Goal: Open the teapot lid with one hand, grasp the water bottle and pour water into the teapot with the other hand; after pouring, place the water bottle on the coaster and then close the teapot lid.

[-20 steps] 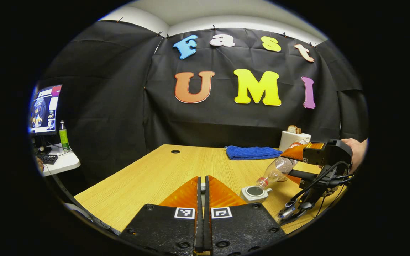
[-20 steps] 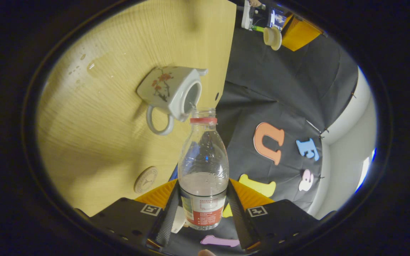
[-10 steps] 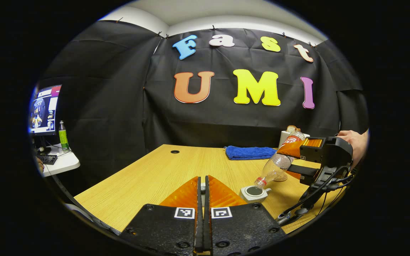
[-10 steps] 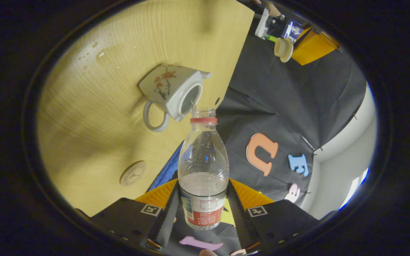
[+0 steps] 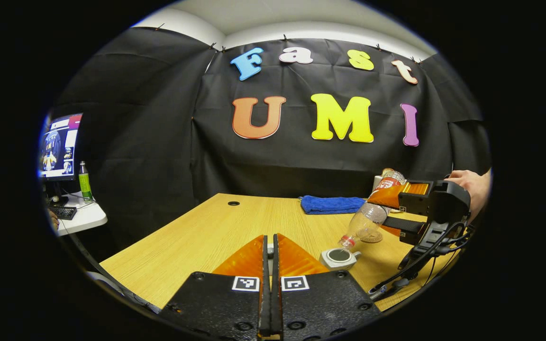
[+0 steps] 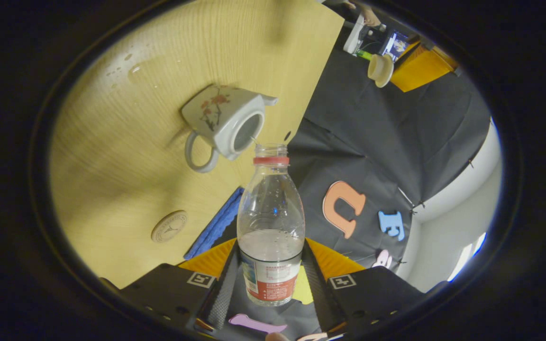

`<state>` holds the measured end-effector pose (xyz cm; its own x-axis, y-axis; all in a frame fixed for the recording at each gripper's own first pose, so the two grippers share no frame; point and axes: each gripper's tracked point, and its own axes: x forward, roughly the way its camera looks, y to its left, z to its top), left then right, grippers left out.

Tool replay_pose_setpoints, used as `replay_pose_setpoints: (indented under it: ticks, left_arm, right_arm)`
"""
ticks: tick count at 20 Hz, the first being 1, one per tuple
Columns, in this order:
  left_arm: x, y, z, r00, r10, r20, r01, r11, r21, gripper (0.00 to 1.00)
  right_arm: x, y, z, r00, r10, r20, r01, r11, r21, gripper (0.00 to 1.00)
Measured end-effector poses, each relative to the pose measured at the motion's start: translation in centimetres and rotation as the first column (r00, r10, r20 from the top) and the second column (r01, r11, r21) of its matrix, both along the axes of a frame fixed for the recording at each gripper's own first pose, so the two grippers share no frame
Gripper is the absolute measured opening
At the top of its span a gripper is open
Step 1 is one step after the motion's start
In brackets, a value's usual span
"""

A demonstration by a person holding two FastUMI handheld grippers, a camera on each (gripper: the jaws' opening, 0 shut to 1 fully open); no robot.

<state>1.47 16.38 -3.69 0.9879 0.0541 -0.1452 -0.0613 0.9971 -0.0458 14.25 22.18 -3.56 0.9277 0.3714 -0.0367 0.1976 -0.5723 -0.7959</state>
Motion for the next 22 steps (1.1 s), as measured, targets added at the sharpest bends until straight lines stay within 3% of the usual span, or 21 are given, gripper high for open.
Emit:
replay_pose_setpoints:
  ticks: [5,10,13,16,18,20,22]
  left_arm:
    - [-0.2,0.4,0.2,1.000,0.009,0.003,-0.009,1.000,-0.001,0.03]
    - [-0.1,0.8,-0.1,1.000,0.018,-0.002,-0.018,1.000,0.010,0.03]
    - [-0.1,0.5,0.1,1.000,0.012,0.001,-0.012,1.000,0.014,0.03]
    - [-0.4,-0.1,0.9,1.000,0.011,0.015,-0.011,1.000,0.017,0.03]
    - [-0.6,-0.6,0.8,1.000,0.008,0.008,-0.008,1.000,0.026,0.03]
    - [-0.8,-0.8,0.9,1.000,0.010,-0.008,-0.009,0.999,0.044,0.03]
    - [-1.0,-1.2,1.4,1.000,0.014,-0.007,-0.014,0.999,0.049,0.03]
  right_arm:
    - [0.0,0.1,-0.2,1.000,0.000,-0.015,0.000,1.000,0.023,0.72]
    - [-0.1,-0.7,-1.4,0.987,-0.036,-0.159,0.063,0.984,0.167,0.75]
    - [-0.1,-1.3,-2.1,0.969,-0.040,-0.243,0.110,0.954,0.281,0.72]
    - [-0.3,-1.7,-2.8,0.937,-0.025,-0.349,0.178,0.892,0.415,0.75]
    - [-0.7,-1.8,-2.6,0.920,0.016,-0.391,0.204,0.832,0.515,0.75]
    - [-0.6,-2.1,-2.2,0.899,0.065,-0.434,0.239,0.756,0.609,0.75]
    - [-0.3,-2.7,-1.2,0.878,0.124,-0.463,0.281,0.650,0.706,0.75]
